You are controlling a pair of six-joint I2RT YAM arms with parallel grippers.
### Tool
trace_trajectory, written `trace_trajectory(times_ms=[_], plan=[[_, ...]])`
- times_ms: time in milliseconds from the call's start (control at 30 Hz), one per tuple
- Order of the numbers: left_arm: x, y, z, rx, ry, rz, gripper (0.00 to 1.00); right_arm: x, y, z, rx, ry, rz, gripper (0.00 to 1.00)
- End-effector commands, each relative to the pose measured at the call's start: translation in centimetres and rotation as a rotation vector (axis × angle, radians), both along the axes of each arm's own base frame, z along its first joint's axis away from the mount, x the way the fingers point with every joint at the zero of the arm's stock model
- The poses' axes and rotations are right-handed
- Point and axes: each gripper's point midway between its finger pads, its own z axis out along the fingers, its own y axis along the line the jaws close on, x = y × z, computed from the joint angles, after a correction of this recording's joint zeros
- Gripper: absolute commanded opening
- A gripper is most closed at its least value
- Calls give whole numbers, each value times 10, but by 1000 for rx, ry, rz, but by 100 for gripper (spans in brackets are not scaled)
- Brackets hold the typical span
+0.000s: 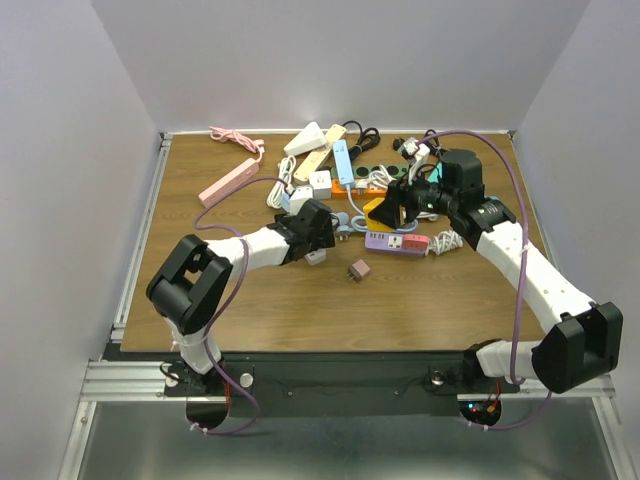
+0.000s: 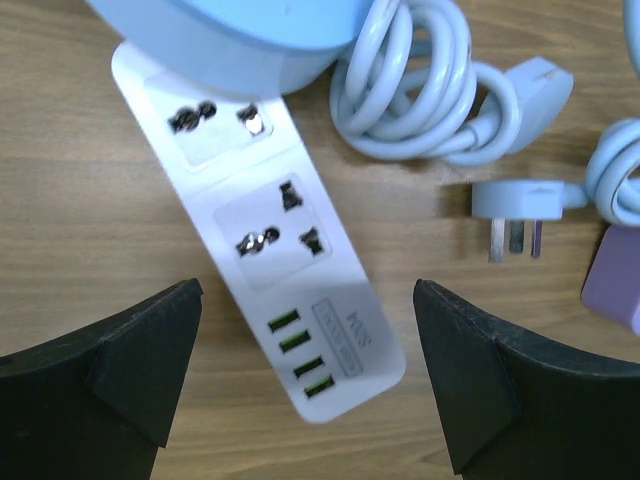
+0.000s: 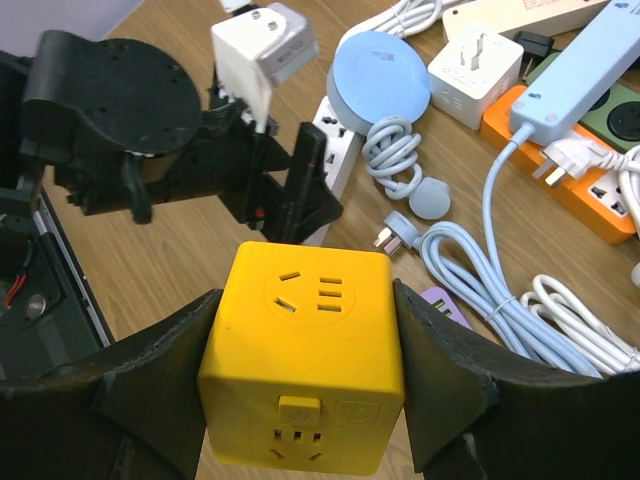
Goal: Insert the plug
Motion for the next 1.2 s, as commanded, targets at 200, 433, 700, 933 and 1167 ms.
trace_trajectory(times_ms=[200, 433, 700, 933, 1167], plan=[[18, 21, -29, 95, 49, 32, 85, -9, 6, 37, 63, -107, 58, 0], [2, 39, -21, 65, 52, 34, 8, -13, 6, 40, 68, -117, 69, 0], [-38, 78, 18, 46, -20, 136, 0, -7, 7, 40, 71, -114, 56, 0], [-65, 55, 53, -54, -86, -44, 0, -3, 7, 35, 69, -107, 51, 0], [-98, 4, 40, -49, -33, -308, 0, 0, 8, 31, 63, -96, 46, 0]])
